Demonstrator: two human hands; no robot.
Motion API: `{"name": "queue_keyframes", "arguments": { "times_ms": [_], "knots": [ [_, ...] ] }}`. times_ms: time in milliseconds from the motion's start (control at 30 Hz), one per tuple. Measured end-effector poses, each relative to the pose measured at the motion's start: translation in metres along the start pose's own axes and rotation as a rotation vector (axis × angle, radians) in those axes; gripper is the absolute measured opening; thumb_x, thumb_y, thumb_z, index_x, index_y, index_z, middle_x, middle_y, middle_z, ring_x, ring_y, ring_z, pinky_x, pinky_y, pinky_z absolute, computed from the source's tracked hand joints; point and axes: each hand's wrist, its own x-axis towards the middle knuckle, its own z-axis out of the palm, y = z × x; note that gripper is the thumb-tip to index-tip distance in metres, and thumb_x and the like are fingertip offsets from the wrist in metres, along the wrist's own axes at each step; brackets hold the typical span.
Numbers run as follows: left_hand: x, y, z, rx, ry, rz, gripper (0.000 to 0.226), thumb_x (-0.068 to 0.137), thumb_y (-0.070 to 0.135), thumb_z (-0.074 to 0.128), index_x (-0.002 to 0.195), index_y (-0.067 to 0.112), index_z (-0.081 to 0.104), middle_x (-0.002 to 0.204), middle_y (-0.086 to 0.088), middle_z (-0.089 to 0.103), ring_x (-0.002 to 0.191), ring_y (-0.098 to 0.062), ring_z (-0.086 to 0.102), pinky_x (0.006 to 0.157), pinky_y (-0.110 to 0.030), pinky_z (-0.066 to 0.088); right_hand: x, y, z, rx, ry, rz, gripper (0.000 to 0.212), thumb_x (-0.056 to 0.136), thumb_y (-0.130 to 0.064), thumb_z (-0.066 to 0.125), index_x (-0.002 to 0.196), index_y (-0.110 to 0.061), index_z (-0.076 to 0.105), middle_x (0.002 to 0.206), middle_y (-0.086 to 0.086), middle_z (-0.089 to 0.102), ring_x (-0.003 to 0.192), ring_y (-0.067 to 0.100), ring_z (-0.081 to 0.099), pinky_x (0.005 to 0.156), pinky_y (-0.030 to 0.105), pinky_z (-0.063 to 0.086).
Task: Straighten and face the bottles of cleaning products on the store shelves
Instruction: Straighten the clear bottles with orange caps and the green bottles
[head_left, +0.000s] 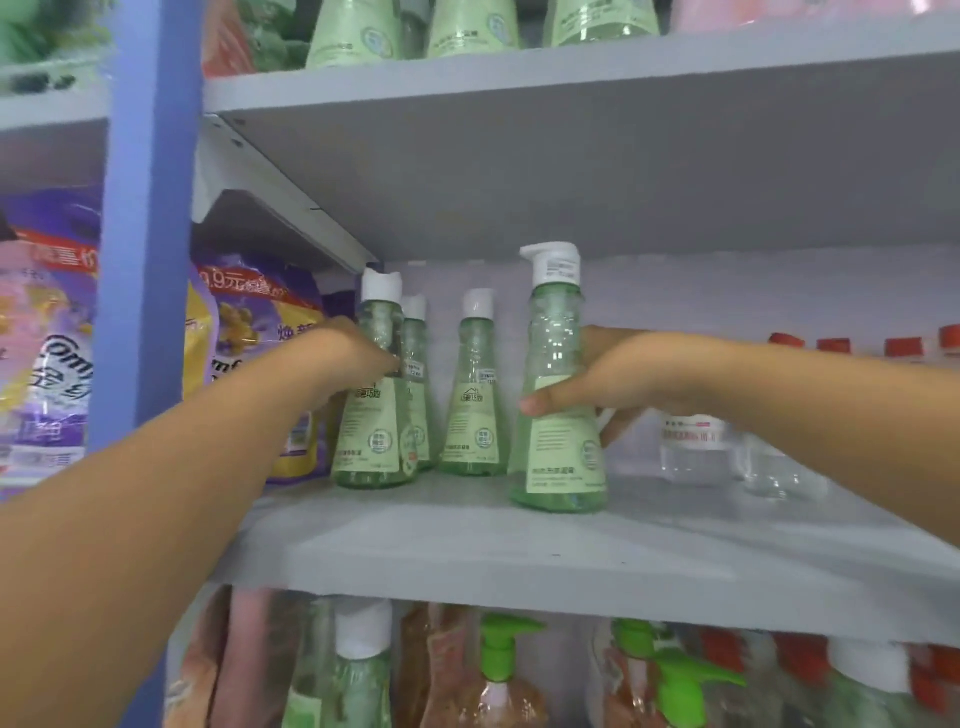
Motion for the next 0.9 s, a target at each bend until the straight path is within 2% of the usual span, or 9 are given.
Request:
{"name": "queue_keyframes", "arguments": {
  "times_ms": [100,200,300,367,500,533,633,767,900],
  "knots": [
    [0.005,-0.006,0.004,-0.042,-0.027,0.029,0.036,0.097,0.031,0.069,0.123,0.007,0.063,0.111,-0.015,0.068,0.088,-0.032,0.068,0.067,-0.041,0.060,0.029,-0.020,0.026,-0.021,0.048,-0.011,0.053,0.081,-0.047,0.084,0.124,-0.025,0.062,0.110,-0.001,0.075,0.096,0.021,0.074,0.075,0.039,0.065],
    [0.007,-0.015,0.011,0.004,0.058,0.077,0.039,0.098,0.034,0.067,0.127,0.009,0.063,0.119,-0.014,0.067,0.101,-0.034,0.066,0.083,-0.039,0.058,0.050,-0.030,0.043,-0.017,0.081,-0.025,0.052,0.079,-0.049,0.085,0.120,-0.023,0.065,0.111,-0.001,0.075,0.097,0.021,0.073,0.073,0.041,0.066],
    [0.010,-0.019,0.013,-0.015,0.069,0.082,0.037,0.099,0.036,0.064,0.128,0.011,0.062,0.121,-0.013,0.066,0.101,-0.033,0.063,0.078,-0.034,0.049,0.063,-0.036,0.055,-0.011,0.105,-0.046,0.053,0.077,-0.051,0.086,0.116,-0.023,0.066,0.110,0.000,0.074,0.096,0.022,0.074,0.072,0.044,0.066],
    [0.010,-0.020,0.014,-0.017,0.063,0.079,0.038,0.100,0.038,0.064,0.128,0.012,0.062,0.122,-0.012,0.066,0.103,-0.033,0.063,0.082,-0.036,0.052,0.068,-0.038,0.064,-0.012,0.140,-0.056,0.056,0.075,-0.056,0.085,0.116,-0.023,0.063,0.110,0.000,0.074,0.093,0.023,0.073,0.069,0.044,0.066],
    [0.010,-0.023,0.022,-0.032,0.130,0.079,0.042,0.101,0.039,0.061,0.135,0.013,0.060,0.128,-0.013,0.066,0.113,-0.035,0.064,0.093,-0.040,0.055,0.075,-0.031,0.078,-0.018,0.228,0.009,0.093,0.073,-0.076,0.072,0.140,-0.020,0.041,0.130,0.000,0.063,0.099,0.025,0.070,0.070,0.043,0.065],
    [0.009,-0.025,0.025,-0.052,0.148,0.073,0.042,0.102,0.037,0.061,0.136,0.014,0.059,0.128,-0.012,0.066,0.113,-0.035,0.064,0.091,-0.040,0.055,0.075,-0.026,0.079,0.013,0.196,0.009,0.092,0.074,-0.076,0.071,0.142,-0.023,0.041,0.132,-0.001,0.063,0.101,0.023,0.070,0.074,0.042,0.065],
    [0.010,-0.029,0.032,-0.189,0.128,0.055,0.045,0.097,0.031,0.067,0.139,0.018,0.056,0.126,-0.008,0.066,0.110,-0.033,0.066,0.092,-0.040,0.056,0.072,-0.011,0.078,0.192,0.077,0.000,0.059,0.077,-0.056,0.083,0.122,-0.032,0.055,0.117,-0.011,0.071,0.101,0.012,0.070,0.087,0.041,0.062],
    [0.010,-0.036,0.035,-0.253,0.093,0.067,0.056,0.093,0.028,0.075,0.143,0.026,0.049,0.131,-0.002,0.065,0.110,-0.030,0.065,0.095,-0.041,0.056,0.074,-0.003,0.083,0.281,0.071,-0.040,0.033,0.080,-0.038,0.086,0.101,-0.037,0.062,0.106,-0.016,0.073,0.103,0.012,0.070,0.091,0.039,0.060],
    [0.009,-0.042,0.035,-0.264,0.101,0.088,0.064,0.092,0.032,0.076,0.148,0.031,0.045,0.130,0.001,0.065,0.098,-0.026,0.064,0.086,-0.035,0.056,0.074,-0.005,0.084,0.259,0.069,-0.067,0.025,0.085,-0.037,0.083,0.091,-0.041,0.059,0.105,-0.018,0.071,0.102,0.009,0.068,0.095,0.037,0.057]
  ]
}}
